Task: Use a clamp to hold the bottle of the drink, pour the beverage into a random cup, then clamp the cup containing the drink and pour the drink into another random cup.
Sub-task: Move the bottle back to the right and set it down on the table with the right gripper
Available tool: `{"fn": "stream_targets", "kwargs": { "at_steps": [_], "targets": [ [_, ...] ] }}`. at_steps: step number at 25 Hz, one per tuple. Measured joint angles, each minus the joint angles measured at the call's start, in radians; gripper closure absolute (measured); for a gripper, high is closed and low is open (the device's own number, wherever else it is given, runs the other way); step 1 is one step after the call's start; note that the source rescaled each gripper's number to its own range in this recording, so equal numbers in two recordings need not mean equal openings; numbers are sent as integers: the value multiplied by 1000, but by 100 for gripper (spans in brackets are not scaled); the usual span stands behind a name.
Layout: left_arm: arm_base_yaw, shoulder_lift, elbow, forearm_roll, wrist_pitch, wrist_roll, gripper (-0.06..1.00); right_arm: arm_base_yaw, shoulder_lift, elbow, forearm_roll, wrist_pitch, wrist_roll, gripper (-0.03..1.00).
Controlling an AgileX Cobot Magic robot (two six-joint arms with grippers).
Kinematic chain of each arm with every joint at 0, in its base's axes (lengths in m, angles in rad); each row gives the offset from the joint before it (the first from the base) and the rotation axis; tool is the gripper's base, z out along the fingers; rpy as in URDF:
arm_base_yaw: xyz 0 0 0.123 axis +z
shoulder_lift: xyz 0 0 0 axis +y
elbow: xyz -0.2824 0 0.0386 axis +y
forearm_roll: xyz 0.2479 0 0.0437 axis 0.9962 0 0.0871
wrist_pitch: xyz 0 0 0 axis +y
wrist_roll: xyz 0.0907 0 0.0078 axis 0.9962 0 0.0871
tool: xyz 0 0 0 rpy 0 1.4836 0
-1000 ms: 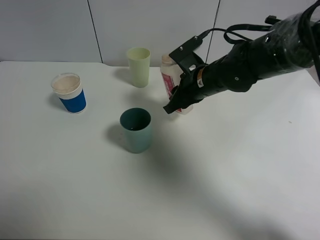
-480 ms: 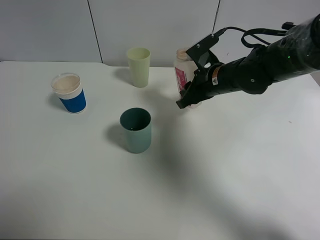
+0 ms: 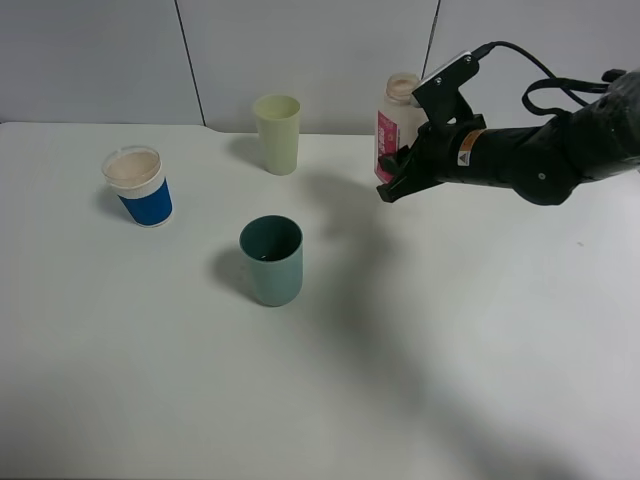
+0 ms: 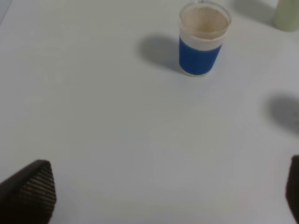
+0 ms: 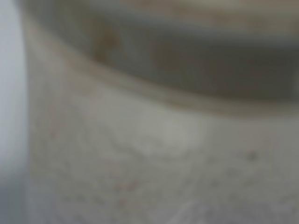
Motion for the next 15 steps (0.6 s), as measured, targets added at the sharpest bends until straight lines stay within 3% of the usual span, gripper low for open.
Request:
{"fn": "stream_targets", "kwargs": {
  "at_steps": [4, 15],
  "targets": [
    [0, 0, 0, 0, 0, 0, -5, -28, 0, 61, 93, -124, -78, 96],
    [0, 0, 0, 0, 0, 0, -5, -110, 8, 77, 135, -248, -107, 96]
  ]
}}
